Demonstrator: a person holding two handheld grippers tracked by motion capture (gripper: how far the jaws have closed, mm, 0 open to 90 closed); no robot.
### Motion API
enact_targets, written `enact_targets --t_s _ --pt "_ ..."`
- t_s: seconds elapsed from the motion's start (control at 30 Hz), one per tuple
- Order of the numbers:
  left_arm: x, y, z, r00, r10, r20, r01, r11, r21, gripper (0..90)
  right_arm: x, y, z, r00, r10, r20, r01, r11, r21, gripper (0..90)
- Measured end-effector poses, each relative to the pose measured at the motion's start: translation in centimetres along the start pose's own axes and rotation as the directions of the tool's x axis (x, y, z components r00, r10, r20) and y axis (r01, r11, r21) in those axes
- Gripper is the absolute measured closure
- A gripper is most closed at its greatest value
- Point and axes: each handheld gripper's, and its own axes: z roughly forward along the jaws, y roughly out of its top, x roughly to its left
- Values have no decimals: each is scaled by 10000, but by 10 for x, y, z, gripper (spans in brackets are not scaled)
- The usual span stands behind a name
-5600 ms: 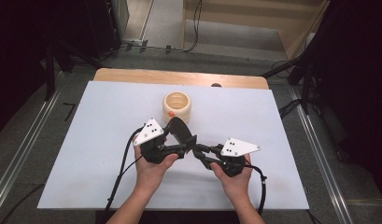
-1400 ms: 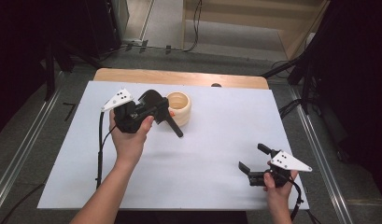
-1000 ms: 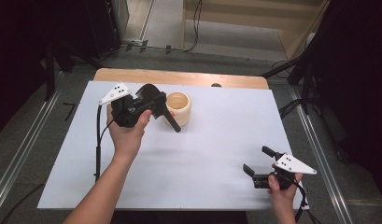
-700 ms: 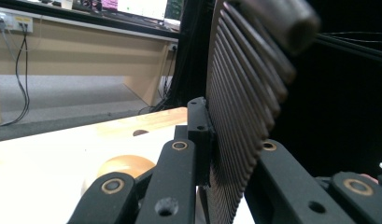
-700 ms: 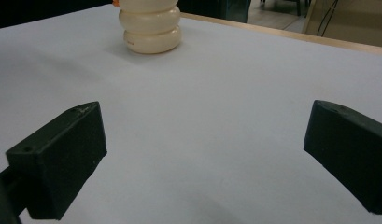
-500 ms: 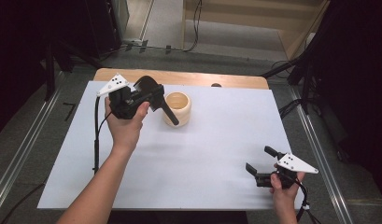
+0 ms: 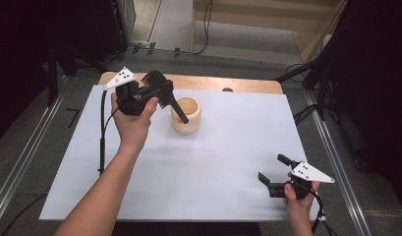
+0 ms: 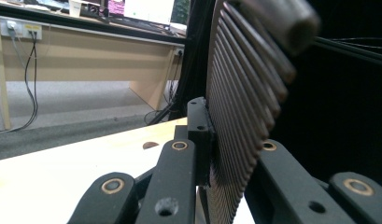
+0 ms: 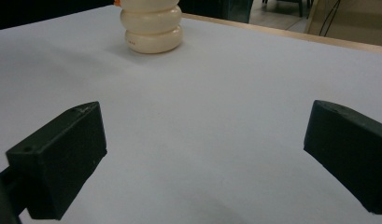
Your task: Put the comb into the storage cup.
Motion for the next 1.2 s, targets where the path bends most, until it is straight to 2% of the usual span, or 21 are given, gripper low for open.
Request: enact_targets --t_s 0.7,1.2 --pt "12 12 16 9995 34 -327 -32 10000 51 840 0 0 1 10000 -17 -24 17 10000 20 0" --pt "22 12 29 9975 -8 -713 16 9999 110 840 0 0 1 10000 51 -42 -51 10000 -1 0"
